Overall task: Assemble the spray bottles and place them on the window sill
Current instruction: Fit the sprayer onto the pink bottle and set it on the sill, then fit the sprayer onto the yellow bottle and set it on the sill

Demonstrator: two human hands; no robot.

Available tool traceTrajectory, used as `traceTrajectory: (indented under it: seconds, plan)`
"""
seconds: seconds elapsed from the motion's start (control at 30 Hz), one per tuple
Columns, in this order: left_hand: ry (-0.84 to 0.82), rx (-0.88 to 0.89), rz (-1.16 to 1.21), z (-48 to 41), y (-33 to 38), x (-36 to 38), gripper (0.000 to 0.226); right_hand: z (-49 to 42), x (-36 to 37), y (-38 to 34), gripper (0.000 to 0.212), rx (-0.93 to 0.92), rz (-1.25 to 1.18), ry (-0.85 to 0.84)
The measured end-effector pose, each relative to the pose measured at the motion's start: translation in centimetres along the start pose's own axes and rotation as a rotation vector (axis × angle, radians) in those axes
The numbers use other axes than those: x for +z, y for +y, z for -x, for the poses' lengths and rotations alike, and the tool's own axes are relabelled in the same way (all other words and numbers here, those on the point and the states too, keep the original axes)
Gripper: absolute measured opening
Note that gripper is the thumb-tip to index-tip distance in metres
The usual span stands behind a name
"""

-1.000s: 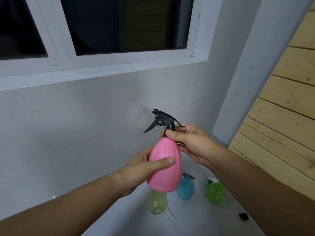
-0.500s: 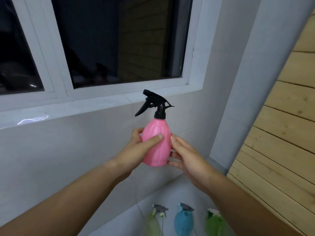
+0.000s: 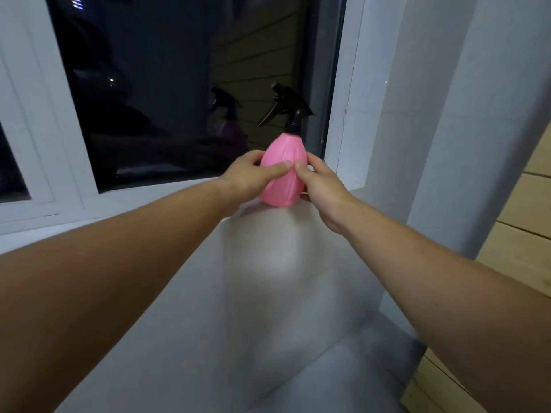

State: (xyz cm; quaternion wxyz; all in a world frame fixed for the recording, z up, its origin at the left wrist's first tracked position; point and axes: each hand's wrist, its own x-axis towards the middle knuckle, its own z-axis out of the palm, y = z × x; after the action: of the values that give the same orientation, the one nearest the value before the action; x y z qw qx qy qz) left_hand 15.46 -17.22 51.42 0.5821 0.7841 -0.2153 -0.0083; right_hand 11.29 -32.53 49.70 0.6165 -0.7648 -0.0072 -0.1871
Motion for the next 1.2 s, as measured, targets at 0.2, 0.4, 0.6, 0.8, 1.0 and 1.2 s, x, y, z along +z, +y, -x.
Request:
traceTrajectory:
  seconds: [0.2, 0.4, 0.6, 0.8, 1.0, 1.2]
  plan:
    - [0.048, -0.014, 0.021, -3.2, -2.1, -0.3, 0.077, -2.9, 0.8, 0.9, 0.045, -0.023, 0.034, -0.006]
    - [0.112, -0.015, -0.023, -4.1, -2.5, 0.2, 0.08, -3.7, 0.6, 1.4, 0.047, -0.036, 0.108, 0.018]
    - [0.129, -0.043, -0.025, -4.1, -2.8, 0.3, 0.081, -3.4, 0.5, 2.2, 0.055, -0.025, 0.135, 0.016]
    - [0.138, -0.098, -0.037, -3.4, -2.2, 0.0, 0.093, -2.7, 0.4, 1.7, 0.065, -0.015, 0.13, 0.037]
    - [0.296, -0.022, -0.137, 2.2, -1.3, -0.5, 0.075, 0.8, -0.2, 1.6, 0.057, -0.01, 0.1, 0.125]
    - [0.261, 0.004, -0.025, 11.8, -5.3, 1.5, 0.044, 8.7, -0.4, 5.3, 0.029, 0.092, 0.047, 0.182]
